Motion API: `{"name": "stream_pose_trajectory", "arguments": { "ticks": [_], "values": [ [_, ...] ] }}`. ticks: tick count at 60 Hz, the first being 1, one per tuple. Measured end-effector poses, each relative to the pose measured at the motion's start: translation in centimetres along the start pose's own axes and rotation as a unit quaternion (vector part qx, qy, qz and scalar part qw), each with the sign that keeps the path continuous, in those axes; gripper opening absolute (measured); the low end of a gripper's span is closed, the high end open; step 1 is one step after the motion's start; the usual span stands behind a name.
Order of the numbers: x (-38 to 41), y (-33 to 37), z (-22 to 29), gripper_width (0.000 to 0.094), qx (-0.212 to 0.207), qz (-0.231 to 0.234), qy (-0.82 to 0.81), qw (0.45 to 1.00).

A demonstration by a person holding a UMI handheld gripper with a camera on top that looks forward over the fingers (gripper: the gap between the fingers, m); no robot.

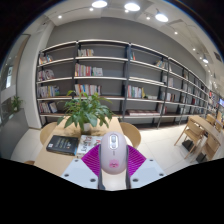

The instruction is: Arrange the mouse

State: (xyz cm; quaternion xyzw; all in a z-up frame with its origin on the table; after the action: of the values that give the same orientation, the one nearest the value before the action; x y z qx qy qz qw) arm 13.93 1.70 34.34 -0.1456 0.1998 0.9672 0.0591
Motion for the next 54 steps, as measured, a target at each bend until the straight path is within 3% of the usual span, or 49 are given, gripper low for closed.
{"name": "stream_pose_trajectory", "arguments": {
  "ticks": [6, 8, 16, 33, 38, 50, 54],
  "values": [
    [5.8, -2.7, 0.0, 0.0315, 0.013, 0.043, -0.002, 0.999],
    [9.1, -3.1, -2.4, 0.0317, 0.022, 0.052, 0.002, 0.998],
    [14.5, -7.6, -8.7, 0.0317, 0.103, 0.094, 0.009, 0.99],
    [19.6, -11.2, -22.9, 0.0323, 0.223, 0.108, 0.021, 0.969],
    [19.4, -11.2, -23.0, 0.0322, 0.214, 0.104, 0.014, 0.971],
    [19.3, -11.1, -23.0, 0.0501, 0.231, 0.109, -0.004, 0.967],
    [18.6, -10.5, -22.5, 0.0748, 0.241, 0.093, -0.005, 0.966]
  ]
}}
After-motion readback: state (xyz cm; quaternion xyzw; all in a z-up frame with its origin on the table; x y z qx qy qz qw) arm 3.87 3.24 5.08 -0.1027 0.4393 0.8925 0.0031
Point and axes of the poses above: the point between the fingertips, and its own axes, seen from behind it with the camera up: x to the left, z up, y backward, against the way the camera looks, the point moved 7 cm from there along y, backward, against the way the camera looks, and after that the axes turned 14 degrees about y, right-handed, at the moved point
